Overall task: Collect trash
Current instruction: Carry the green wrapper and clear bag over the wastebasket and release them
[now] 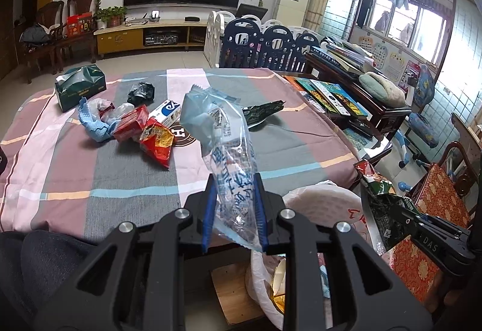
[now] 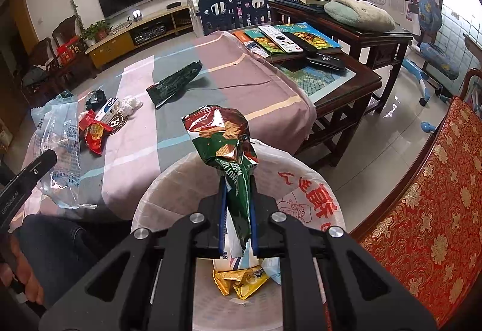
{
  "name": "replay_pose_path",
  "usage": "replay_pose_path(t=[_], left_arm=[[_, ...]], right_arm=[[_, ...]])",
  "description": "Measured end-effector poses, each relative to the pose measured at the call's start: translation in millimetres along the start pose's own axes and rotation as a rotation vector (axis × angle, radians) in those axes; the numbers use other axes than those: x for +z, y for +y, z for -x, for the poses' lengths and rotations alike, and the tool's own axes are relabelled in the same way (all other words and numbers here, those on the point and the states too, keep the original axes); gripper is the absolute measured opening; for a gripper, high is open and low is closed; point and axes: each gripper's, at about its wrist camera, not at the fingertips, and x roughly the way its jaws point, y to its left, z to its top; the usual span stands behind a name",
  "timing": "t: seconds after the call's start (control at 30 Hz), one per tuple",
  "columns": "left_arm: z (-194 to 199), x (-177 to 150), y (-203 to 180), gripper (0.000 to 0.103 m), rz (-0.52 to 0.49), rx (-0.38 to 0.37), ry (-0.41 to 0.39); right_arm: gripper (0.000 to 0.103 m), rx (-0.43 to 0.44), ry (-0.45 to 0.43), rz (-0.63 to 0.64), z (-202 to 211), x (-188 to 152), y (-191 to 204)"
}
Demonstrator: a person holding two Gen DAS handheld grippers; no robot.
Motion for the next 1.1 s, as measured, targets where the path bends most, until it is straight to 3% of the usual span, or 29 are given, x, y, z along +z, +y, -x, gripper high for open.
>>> replay_pose_path(t=[0.37,0.73,0.8,0.87,0.93,1.1], left_arm=[[-0.3,-0.2,-0.7,0.024,0.001,0.002,0.002],[-2.6,-0.2,-0.9,0.025,-0.006,0.002,0.007],[-3.0,-0.5,-1.5,0.025,-0.010,0.000,0.008],[-3.6,-1.0,-1.8,0.025,-0.013,-0.001,0.010],[-4.6,-1.4,-1.7,0.025,-0.013,-0.001,0.014],[-12.5,-3.6,-1.9,0.025,-0.011,-0.028,0.048]], right_arm=[[0.013,-0.037,0.037,-0.021,-10.5,-2.9,-10.5],[0.013,-0.071,0.148,-0.021,-33.6,-19.2,-12.8],[0.019,-0.082,0.190,-0.017,-40.4,-23.1,-13.0],[0.045,-0.087,0.225,-0.035,-46.2,-26.6,-16.0],[0.060,-0.074,0.210,-0.088,-43.0,-24.7,-23.7],[0.065,-0.080,0.077,-0.162,-18.6,-6.7,-39.0]])
